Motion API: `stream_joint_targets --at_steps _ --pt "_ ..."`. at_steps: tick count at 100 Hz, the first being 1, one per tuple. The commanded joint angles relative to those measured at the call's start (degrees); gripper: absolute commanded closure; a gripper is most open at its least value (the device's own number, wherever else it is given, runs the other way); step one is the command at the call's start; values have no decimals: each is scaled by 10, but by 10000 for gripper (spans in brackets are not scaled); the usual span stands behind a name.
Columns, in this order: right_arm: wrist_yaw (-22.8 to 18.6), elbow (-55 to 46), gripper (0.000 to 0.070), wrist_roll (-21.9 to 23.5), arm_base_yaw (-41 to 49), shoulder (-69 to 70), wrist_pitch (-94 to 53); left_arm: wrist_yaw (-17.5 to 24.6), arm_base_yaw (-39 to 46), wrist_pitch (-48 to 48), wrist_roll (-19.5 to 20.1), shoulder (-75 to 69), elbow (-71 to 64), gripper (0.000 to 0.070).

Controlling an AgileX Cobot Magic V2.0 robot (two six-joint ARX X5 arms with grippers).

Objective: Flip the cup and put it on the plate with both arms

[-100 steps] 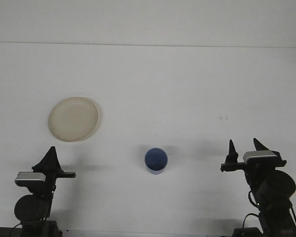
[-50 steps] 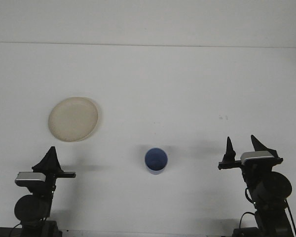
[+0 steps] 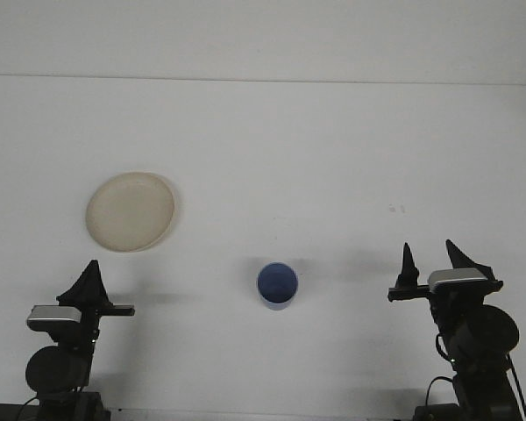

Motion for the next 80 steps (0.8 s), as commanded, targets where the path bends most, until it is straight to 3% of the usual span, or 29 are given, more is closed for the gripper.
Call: stream_joint_targets --at_steps 1,25,80 --pt "0 0 188 0 1 3 5 -1 1 9 -1 -1 -10 689" --pt "0 0 188 0 1 3 5 -2 1 -16 -1 3 36 689" --pt "0 0 188 0 1 3 5 -1 1 -335 -5 221 381 689"
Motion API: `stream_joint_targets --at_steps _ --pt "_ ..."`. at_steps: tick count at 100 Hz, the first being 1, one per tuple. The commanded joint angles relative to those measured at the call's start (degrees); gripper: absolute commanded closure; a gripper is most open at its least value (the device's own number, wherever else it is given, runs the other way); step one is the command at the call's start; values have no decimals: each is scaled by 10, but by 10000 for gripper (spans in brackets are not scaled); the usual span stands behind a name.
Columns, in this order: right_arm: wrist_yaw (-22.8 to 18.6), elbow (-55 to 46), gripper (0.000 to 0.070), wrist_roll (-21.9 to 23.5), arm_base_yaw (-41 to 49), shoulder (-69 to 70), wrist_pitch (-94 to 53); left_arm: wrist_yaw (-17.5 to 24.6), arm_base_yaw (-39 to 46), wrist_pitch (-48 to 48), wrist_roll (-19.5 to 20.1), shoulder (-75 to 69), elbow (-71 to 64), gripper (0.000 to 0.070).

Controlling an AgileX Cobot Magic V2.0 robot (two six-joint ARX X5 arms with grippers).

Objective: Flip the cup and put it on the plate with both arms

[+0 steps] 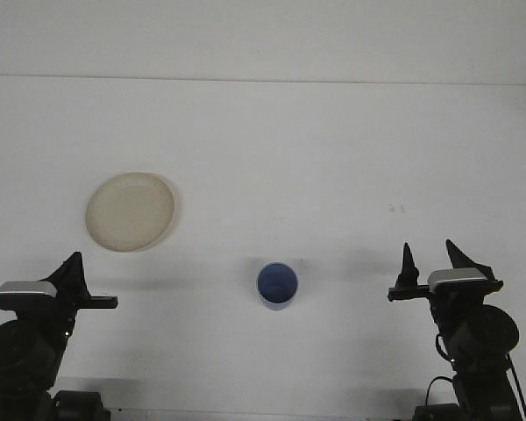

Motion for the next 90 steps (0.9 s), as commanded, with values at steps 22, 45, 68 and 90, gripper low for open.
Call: stream_joint_targets --at_steps 22,45,68,90 --pt "0 0 188 0 1 3 5 -1 1 -175 2 155 168 689" --pt "0 0 188 0 1 3 5 -1 1 -262 2 249 220 689" --pt "0 0 188 0 1 3 5 -1 1 -249 1 261 220 688" --pt "0 0 188 0 1 3 5 -1 1 -243 -6 258 220 632"
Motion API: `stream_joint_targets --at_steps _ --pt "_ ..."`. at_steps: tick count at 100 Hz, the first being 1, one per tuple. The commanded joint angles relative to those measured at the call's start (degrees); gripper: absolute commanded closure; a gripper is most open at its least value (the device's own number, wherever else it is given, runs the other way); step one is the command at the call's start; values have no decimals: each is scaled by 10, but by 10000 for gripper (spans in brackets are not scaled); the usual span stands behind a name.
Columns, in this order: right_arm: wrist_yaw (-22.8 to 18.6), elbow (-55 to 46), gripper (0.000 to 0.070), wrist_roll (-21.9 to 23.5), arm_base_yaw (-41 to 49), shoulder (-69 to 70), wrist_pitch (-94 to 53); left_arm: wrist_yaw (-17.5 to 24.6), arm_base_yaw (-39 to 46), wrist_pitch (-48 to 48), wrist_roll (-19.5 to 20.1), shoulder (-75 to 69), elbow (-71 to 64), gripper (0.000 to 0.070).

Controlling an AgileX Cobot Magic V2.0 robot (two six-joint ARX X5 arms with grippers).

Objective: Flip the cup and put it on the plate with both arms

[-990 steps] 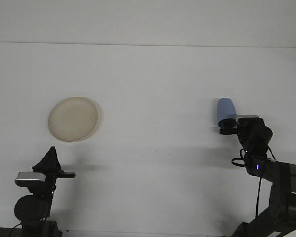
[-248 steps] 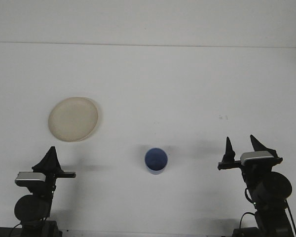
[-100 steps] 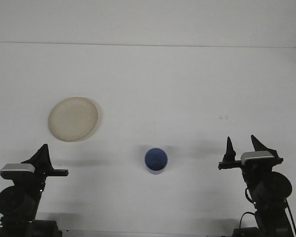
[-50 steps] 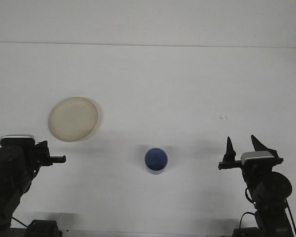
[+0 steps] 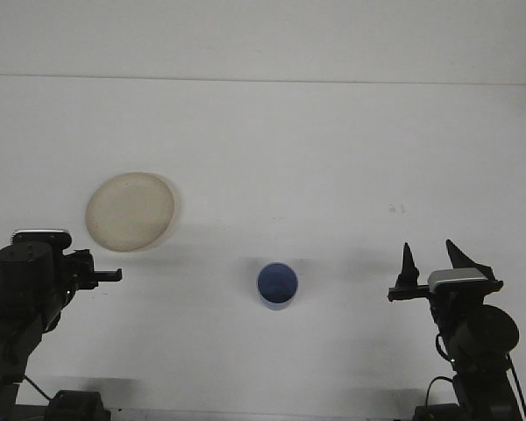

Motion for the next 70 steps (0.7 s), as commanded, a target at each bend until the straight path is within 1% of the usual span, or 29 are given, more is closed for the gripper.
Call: stream_joint_targets --at_steps 1,5,16,20,23,26,44,65,70 --pt "0 0 188 0 1 3 5 -1 1 2 -5 2 11 615" --pt "0 0 188 0 1 3 5 -1 1 2 -10 2 11 526" --pt "0 0 188 0 1 3 5 -1 1 1 -15 2 11 225" --pt "0 0 188 0 1 3 5 -1 1 0 -15 2 11 149" --pt "0 0 188 0 1 3 5 -1 1 0 -16 2 11 118" --pt "0 0 188 0 1 3 5 -1 1 0 -16 2 11 107" --pt "0 0 188 0 1 3 6 1 0 -30 -16 12 23 108" --pt "0 0 188 0 1 3 6 3 -30 -101 -17 76 97 108" --pt "0 0 188 0 1 3 5 9 -45 -116 -24 97 119 108"
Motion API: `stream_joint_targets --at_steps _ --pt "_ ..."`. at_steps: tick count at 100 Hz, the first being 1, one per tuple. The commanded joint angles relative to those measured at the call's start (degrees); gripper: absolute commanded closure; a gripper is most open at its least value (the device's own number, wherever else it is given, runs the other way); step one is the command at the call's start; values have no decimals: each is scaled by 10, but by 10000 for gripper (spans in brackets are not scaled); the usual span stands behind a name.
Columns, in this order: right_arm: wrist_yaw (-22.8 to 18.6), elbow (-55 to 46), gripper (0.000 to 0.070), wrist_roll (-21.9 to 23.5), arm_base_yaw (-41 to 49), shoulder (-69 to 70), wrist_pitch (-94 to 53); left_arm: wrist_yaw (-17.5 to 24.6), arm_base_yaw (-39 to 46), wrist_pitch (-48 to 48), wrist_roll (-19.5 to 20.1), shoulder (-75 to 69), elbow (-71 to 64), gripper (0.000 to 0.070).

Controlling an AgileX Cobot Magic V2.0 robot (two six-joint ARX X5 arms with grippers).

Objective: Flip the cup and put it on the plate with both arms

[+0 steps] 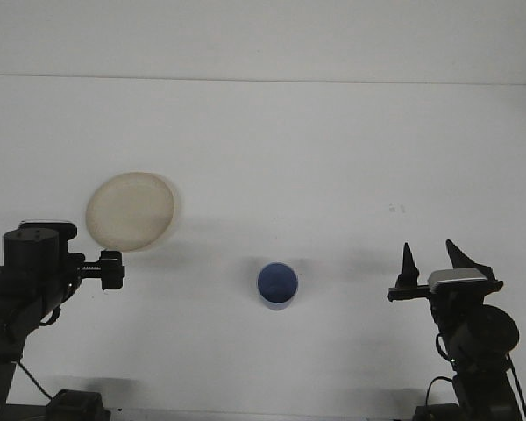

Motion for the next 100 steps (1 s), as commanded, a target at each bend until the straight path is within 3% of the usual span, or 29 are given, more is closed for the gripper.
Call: stream_joint_targets --at_steps 1,44,70,100 --pt "0 0 188 0 1 3 5 10 -18 -16 -12 28 35 108" --pt "0 0 188 0 1 3 5 26 -224 -35 -73 217 165 110" --pt "0 0 188 0 1 3 5 26 -337 -26 -76 336 225 110" --pt "0 0 188 0 1 3 5 26 -409 -27 -72 433 296 110"
